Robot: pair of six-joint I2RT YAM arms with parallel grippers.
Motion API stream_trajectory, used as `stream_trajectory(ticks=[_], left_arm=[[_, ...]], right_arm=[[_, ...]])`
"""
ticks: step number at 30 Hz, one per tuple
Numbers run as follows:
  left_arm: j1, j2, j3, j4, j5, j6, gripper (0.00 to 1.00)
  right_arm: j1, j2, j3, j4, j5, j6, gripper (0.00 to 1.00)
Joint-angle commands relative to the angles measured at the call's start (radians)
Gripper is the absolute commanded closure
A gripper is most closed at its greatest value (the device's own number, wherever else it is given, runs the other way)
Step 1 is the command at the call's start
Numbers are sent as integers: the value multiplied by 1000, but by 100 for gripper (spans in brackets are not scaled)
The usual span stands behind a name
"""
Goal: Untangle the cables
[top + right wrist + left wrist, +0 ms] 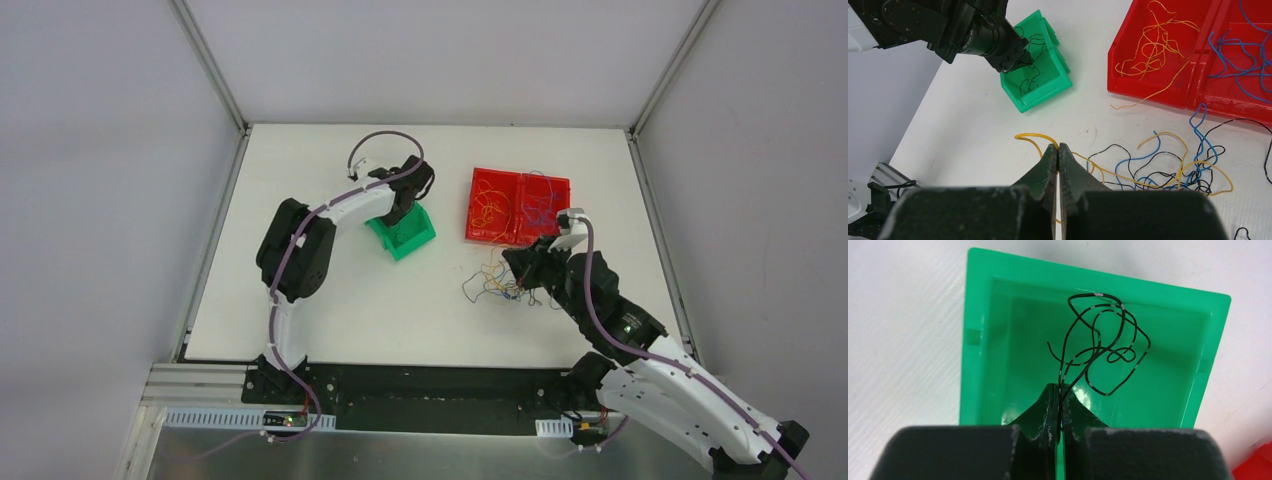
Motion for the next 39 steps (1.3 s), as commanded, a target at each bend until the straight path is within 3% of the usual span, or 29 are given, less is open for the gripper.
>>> stream_trajectory(ticks=[1,4,8,9,14,19,24,29,31,35,38,39], left_arm=[[10,12,-26,101,13,26,100],[8,-42,-61,101,-20,2,92],[-12,-117,-89,100,-88,19,58],[-14,-134,-91,100,-80,25,54],[-20,-192,-92,99,-37,38,54],[-33,-252,-79,99,-24,79,62],[-36,-301,-98,98,-36,91,55],[-37,-325,-95,93,-20,144,54],[-41,-363,-101,96,35,208,54],[-69,-453,-120,118,214,475,53],[-84,-595,-269,313,519,668,48],[-87,-658,-345,414,635,699,40]], right_arm=[[2,-18,16,32,13,12,100],[3,-20,15,32,13,13,100],[3,-18,16,33,11,12,100],[2,-18,15,32,9,13,100],[2,-16,16,32,12,12,100],[2,-16,16,32,12,12,100],[2,-13,18,32,11,12,100],[2,-9,18,33,10,12,100],[2,1,19,36,-1,12,100],[3,37,28,42,-42,11,100],[2,51,35,51,-64,11,100],[2,55,39,56,-65,8,100]])
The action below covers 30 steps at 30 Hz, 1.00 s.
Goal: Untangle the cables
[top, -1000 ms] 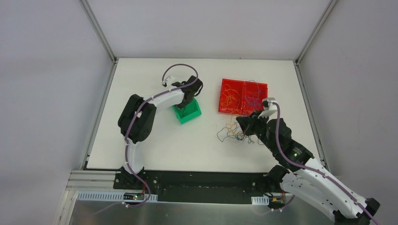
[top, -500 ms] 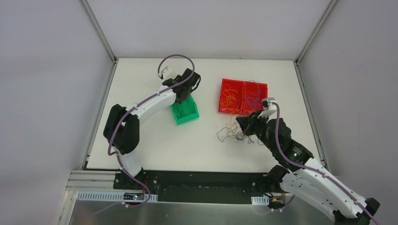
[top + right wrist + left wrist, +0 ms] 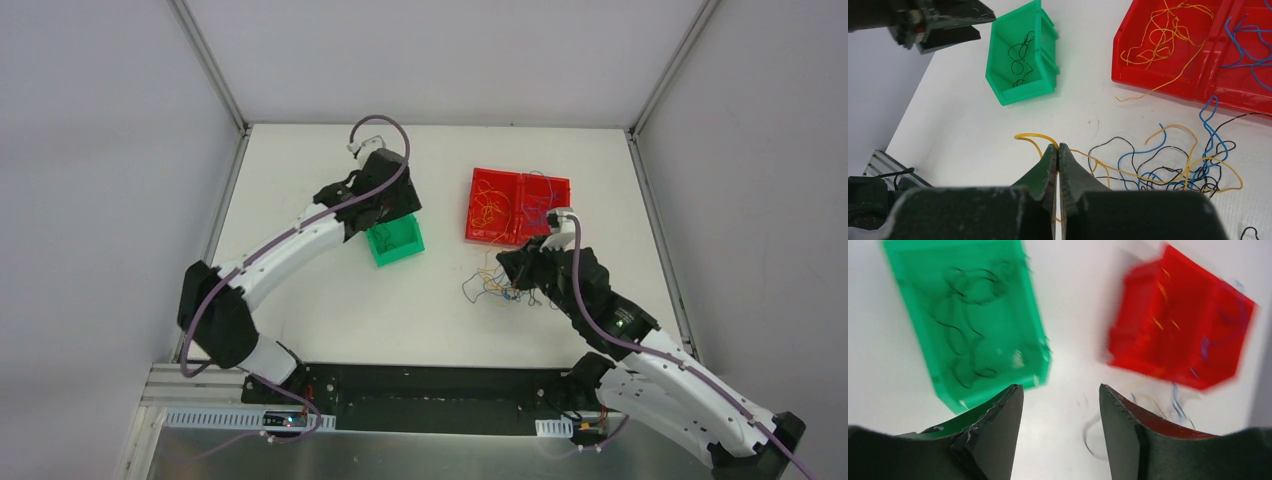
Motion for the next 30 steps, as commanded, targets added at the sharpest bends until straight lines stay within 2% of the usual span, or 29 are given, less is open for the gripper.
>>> stream_trajectory(ticks=[1,2,4,7,12,14,19,26,27,30], left_arm=[[-33,-272,-293,357,504,303,31],[-42,-335,-378,455,569,317,22],[-72,-449,-519,616,615,328,14],[-117,-552,-676,810,672,413,12],[-166,-586,-804,1076,754,550,12],[-171,-573,-790,1104,794,568,10],[-182,-528,-758,1114,789,585,12],[-184,-496,-759,1140,834,606,14],[-184,-491,-760,1142,835,611,16],[-184,-467,-752,1143,826,614,37]], right_arm=[[2,25,50,54,-36,5,100],[1,36,64,52,-41,0,100],[2,61,101,34,-42,-3,100],[3,101,164,18,-72,0,100],[2,179,272,-30,-181,12,100],[2,204,292,-28,-232,21,100],[9,290,344,-14,-364,43,100],[40,366,393,-9,-390,48,100],[43,373,396,-8,-392,47,100],[48,387,405,-6,-397,44,100]])
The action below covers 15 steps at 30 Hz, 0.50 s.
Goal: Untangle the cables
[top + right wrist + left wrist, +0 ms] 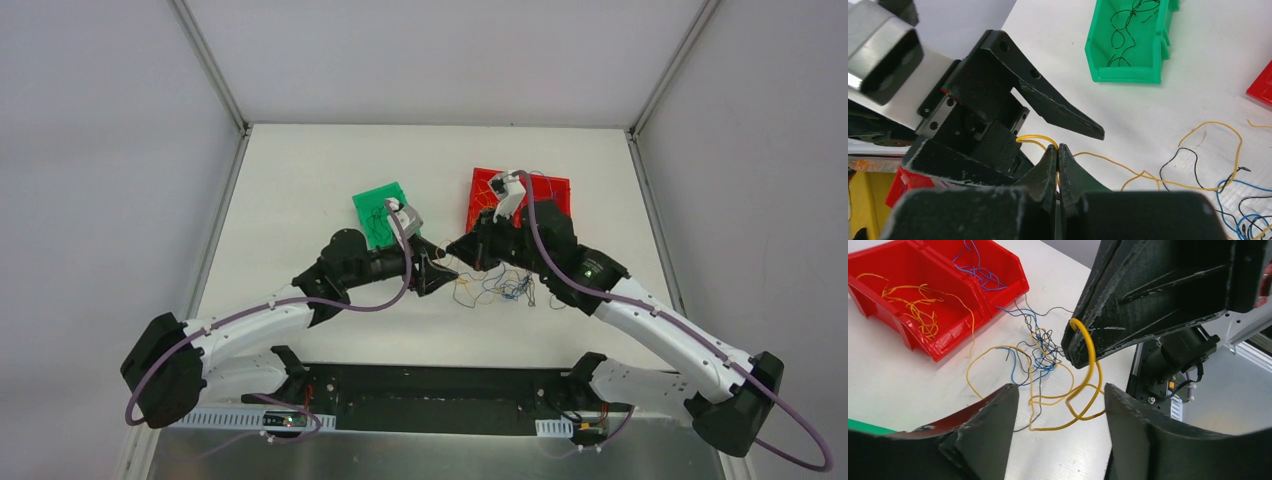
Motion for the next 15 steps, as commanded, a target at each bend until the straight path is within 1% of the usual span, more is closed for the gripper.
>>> stream_trajectory(ticks=[1,3,4,5,6,7,9,10,11,12,14,15], left_arm=[[-8,29,40,74,24,31,45],[-7,40,45,73,22,26,59],[-7,41,44,73,18,23,69],[-7,38,43,72,15,22,79],[-7,32,41,69,12,24,93],[-7,21,38,62,-5,19,100],[-8,-8,36,16,-80,10,100],[-7,-27,35,-16,-133,10,100],[-8,-48,36,-54,-191,8,100],[-9,-72,36,-93,-257,1,100],[-7,-131,27,-171,-388,-13,100],[-7,-167,22,-201,-440,-17,100]], right_arm=[[12,7,62,30,-32,7,100],[13,-2,54,42,-22,7,100],[13,-11,45,50,-17,7,100],[13,-19,34,60,-13,7,100],[12,-29,24,65,-8,7,100],[13,-35,15,67,-1,3,92],[13,-51,-6,60,46,-12,54],[13,-60,-21,56,81,-22,40],[13,-73,-41,54,111,-30,31],[13,-83,-65,54,147,-39,25],[14,-108,-122,50,236,-41,16],[13,-119,-154,51,293,-30,14]])
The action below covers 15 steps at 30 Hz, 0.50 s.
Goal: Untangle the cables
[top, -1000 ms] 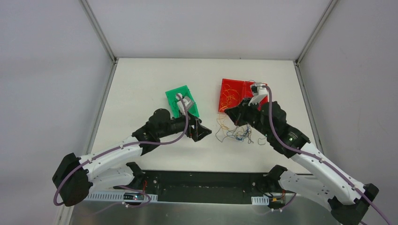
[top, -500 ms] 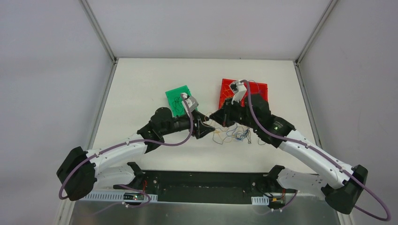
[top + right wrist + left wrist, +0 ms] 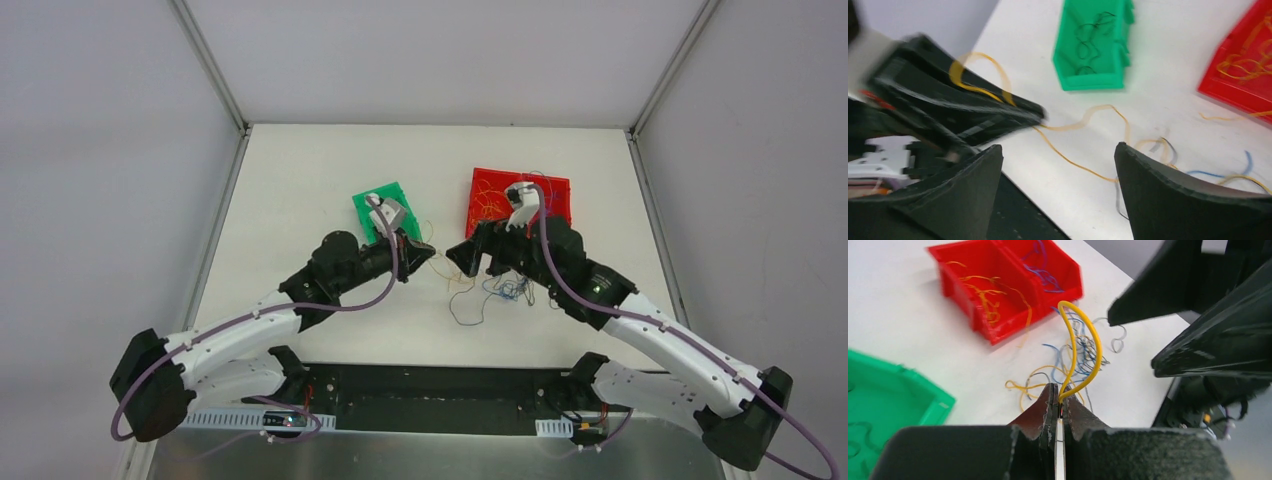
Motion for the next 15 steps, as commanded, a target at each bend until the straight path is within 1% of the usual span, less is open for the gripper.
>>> stream_trajectory(ticks=[1,4,6,7,10,13,15], left_arm=[[-7,-157,-2,-117,-282,-27,100],[-7,-253,-39,-123,-301,-15,100],[-7,-298,-50,-134,-331,-18,100],[-6,-316,-52,-143,-353,-20,100],[-6,-353,-53,-189,-433,-33,100],[-6,-370,-54,-225,-496,-38,100],[-6,-375,-55,-226,-500,-36,100]], right_arm=[[5,-54,-116,18,250,16,12],[3,-51,-189,27,411,92,8],[3,-29,-208,27,458,116,8],[3,-13,-203,5,480,125,10],[3,26,-190,-40,526,127,23],[3,66,-187,-57,545,124,24],[3,113,-175,-68,560,127,24]])
